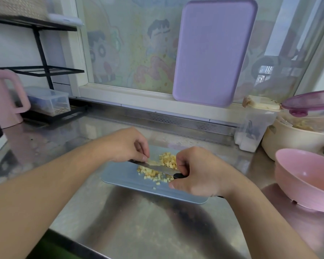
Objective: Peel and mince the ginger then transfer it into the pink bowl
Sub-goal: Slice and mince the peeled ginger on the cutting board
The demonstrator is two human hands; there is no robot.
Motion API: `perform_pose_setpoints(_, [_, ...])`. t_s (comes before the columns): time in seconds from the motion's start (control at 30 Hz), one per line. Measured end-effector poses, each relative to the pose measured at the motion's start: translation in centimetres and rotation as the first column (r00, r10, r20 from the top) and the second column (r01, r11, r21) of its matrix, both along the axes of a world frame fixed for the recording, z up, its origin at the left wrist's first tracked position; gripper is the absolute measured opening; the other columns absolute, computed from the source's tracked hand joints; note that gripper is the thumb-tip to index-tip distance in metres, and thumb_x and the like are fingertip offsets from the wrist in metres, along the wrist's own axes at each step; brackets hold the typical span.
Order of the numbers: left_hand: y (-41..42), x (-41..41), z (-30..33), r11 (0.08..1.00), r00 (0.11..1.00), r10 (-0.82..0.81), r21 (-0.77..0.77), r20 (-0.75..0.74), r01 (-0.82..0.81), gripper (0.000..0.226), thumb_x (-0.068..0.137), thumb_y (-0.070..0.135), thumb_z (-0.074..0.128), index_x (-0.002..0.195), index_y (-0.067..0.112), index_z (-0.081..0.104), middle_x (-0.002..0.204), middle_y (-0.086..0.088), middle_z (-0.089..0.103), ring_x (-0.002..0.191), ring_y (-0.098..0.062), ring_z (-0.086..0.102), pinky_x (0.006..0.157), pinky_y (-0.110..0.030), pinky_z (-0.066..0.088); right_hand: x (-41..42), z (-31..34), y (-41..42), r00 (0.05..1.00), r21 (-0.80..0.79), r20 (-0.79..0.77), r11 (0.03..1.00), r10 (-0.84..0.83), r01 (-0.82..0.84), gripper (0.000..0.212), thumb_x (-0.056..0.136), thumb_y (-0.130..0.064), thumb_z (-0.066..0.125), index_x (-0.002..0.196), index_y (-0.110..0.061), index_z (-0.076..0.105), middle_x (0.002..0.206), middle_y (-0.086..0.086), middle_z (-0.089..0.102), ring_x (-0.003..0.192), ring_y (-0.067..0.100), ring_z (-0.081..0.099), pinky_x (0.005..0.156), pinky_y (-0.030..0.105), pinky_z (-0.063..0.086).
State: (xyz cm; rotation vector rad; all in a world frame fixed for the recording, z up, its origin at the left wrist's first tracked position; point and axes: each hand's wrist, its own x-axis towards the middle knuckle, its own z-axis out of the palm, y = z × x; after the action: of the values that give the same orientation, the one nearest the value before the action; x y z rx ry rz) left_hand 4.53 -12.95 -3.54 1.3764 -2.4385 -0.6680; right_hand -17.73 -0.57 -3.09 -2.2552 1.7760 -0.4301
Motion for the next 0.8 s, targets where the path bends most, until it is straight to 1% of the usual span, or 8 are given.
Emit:
perform_pose_setpoints(0.2, [-0.5, 0.0, -1.2, 0.995, 0.988, 0.086, -0.04, -0.132, -0.092, 0.011, 0.082, 0.021, 0.09, 0.081, 0.029, 0.083, 0.075, 0.015, 0.078, 0.07, 0.002, 0.071, 0.074, -0.021, 0.055, -0.3, 0.1, 0.0, 0.999, -0.011, 0.035, 1.0, 0.022, -0.021, 0.044, 0.079, -0.038, 0.086, 0.067, -0.018, 0.048, 0.06, -0.005, 0.044, 0.055, 0.014, 0.039, 0.054, 0.034, 0.036])
perform_pose_setpoints(0.33, [-0.7, 0.9, -0.6, 0.985, 0.882, 0.168, 0.106, -0.44, -0.134, 0.007, 0.095, 0.011, 0.076, 0.095, 0.015, 0.082, 0.084, -0.003, 0.081, 0.083, -0.021, 0.077, 0.08, -0.03, 0.062, -0.6, 0.1, -0.1, 0.999, -0.019, 0.048, 1.0, 0.018, -0.017, 0.047, 0.079, -0.039, 0.086, 0.066, -0.018, 0.047, 0.058, -0.007, 0.041, 0.053, 0.012, 0.037, 0.053, 0.034, 0.036])
perform_pose_setpoints(0.4, [-0.7, 1.7, 0.3, 0.985, 0.855, 0.155, 0.146, -0.495, -0.094, 0.011, 0.097, 0.01, 0.073, 0.099, 0.014, 0.082, 0.089, -0.005, 0.081, 0.085, -0.02, 0.074, 0.08, -0.03, 0.057, -0.8, 0.1, -0.1, 0.998, -0.022, 0.063, 1.0, 0.022, -0.02, 0.047, 0.078, -0.038, 0.087, 0.065, -0.018, 0.047, 0.056, -0.008, 0.039, 0.051, 0.01, 0.035, 0.052, 0.032, 0.035])
perform_pose_setpoints(0.5, [-0.6, 3.2, 1.0, 0.992, 0.944, 0.067, 0.119, -0.324, -0.029, 0.013, 0.094, 0.016, 0.078, 0.097, 0.027, 0.084, 0.095, 0.006, 0.081, 0.086, -0.005, 0.072, 0.086, -0.027, 0.053, -1.0, 0.2, 0.0, 0.997, -0.021, 0.078, 0.999, 0.026, -0.024, 0.048, 0.078, -0.038, 0.088, 0.066, -0.018, 0.046, 0.055, -0.009, 0.036, 0.049, 0.01, 0.033, 0.051, 0.03, 0.033])
perform_pose_setpoints(0.6, [-0.8, 4.0, 1.0, 0.991, 0.984, 0.066, 0.125, -0.165, -0.046, 0.014, 0.087, 0.025, 0.085, 0.098, 0.033, 0.083, 0.096, 0.012, 0.08, 0.095, -0.005, 0.074, 0.092, -0.027, 0.052, -1.2, 0.2, 0.1, 0.996, -0.024, 0.085, 0.999, 0.027, -0.025, 0.048, 0.078, -0.038, 0.089, 0.066, -0.017, 0.047, 0.056, -0.008, 0.037, 0.049, 0.01, 0.033, 0.051, 0.029, 0.033])
perform_pose_setpoints(0.67, [-0.8, 4.1, 0.7, 0.983, 0.983, 0.097, 0.173, -0.157, -0.069, 0.014, 0.086, 0.025, 0.086, 0.098, 0.031, 0.083, 0.094, 0.011, 0.081, 0.093, -0.007, 0.073, 0.079, -0.021, 0.052, -1.1, 0.3, 0.1, 0.997, -0.023, 0.076, 0.999, 0.035, -0.033, 0.048, 0.078, -0.037, 0.089, 0.066, -0.016, 0.047, 0.056, -0.008, 0.038, 0.049, 0.01, 0.034, 0.051, 0.028, 0.033])
perform_pose_setpoints(0.73, [-0.7, 3.6, 0.5, 0.978, 0.988, 0.113, 0.188, -0.107, -0.092, 0.009, 0.086, 0.026, 0.086, 0.095, 0.03, 0.084, 0.09, 0.011, 0.081, 0.082, -0.002, 0.071, 0.067, -0.011, 0.05, -1.0, 0.3, 0.1, 0.997, -0.026, 0.066, 0.999, 0.041, -0.039, 0.046, 0.077, -0.038, 0.089, 0.067, -0.017, 0.048, 0.056, -0.008, 0.04, 0.05, 0.01, 0.035, 0.052, 0.028, 0.034])
perform_pose_setpoints(0.8, [-0.8, 3.0, 0.1, 0.972, 0.985, 0.151, 0.191, -0.082, -0.133, 0.004, 0.085, 0.028, 0.087, 0.089, 0.03, 0.086, 0.087, 0.008, 0.081, 0.076, -0.003, 0.071, 0.069, -0.011, 0.052, -0.9, 0.2, 0.2, 0.996, -0.029, 0.078, 0.999, 0.044, -0.042, 0.045, 0.075, -0.038, 0.089, 0.068, -0.017, 0.05, 0.055, -0.01, 0.042, 0.051, 0.009, 0.036, 0.052, 0.028, 0.035])
